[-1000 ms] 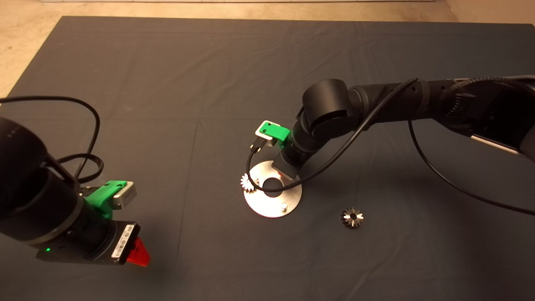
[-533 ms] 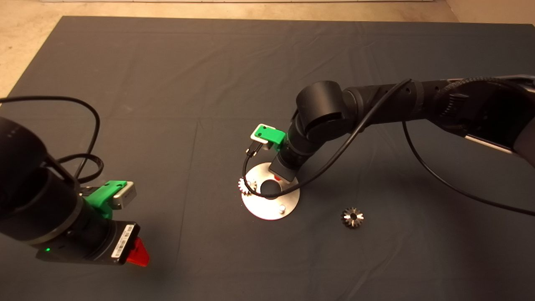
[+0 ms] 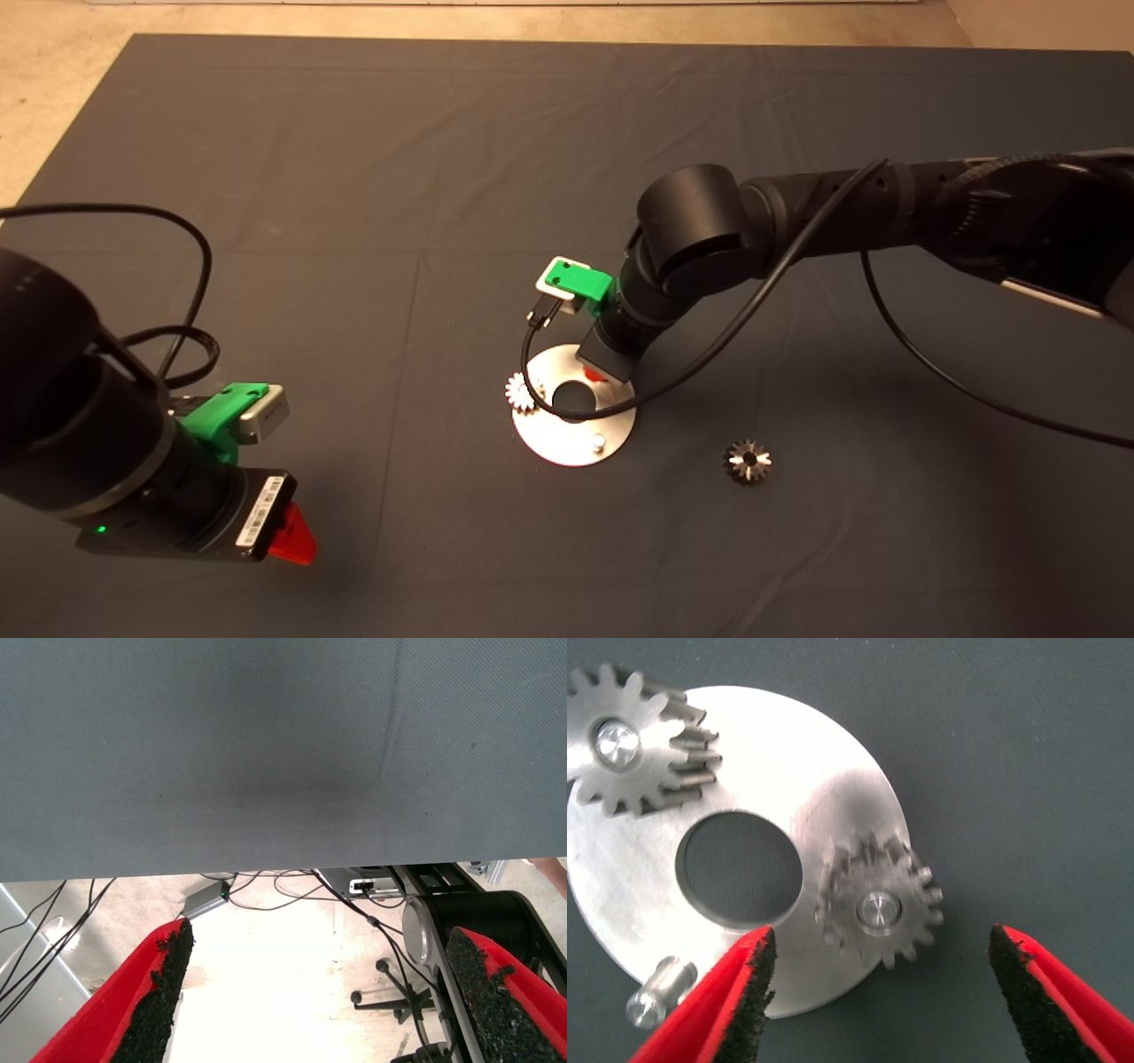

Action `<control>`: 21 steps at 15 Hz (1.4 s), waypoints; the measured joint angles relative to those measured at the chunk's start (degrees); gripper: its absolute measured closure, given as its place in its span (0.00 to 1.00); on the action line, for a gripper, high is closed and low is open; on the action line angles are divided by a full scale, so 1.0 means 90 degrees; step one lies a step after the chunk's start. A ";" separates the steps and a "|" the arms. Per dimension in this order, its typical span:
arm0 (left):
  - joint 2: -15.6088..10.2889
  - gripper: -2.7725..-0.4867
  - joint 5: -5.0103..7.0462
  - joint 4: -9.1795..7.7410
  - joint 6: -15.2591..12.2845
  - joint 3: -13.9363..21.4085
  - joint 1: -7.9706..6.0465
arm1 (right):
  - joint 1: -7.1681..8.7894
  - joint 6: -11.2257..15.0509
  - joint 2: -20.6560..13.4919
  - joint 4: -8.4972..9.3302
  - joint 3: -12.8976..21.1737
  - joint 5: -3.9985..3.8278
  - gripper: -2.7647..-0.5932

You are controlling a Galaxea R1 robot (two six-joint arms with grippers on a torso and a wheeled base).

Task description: Install three planetary gears onto the carrier pins

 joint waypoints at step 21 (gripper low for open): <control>0.0037 0.32 -0.0002 -0.0012 0.0003 0.0122 0.0000 | -0.0358 0.1804 -0.1840 0.0024 0.3252 -0.0173 0.20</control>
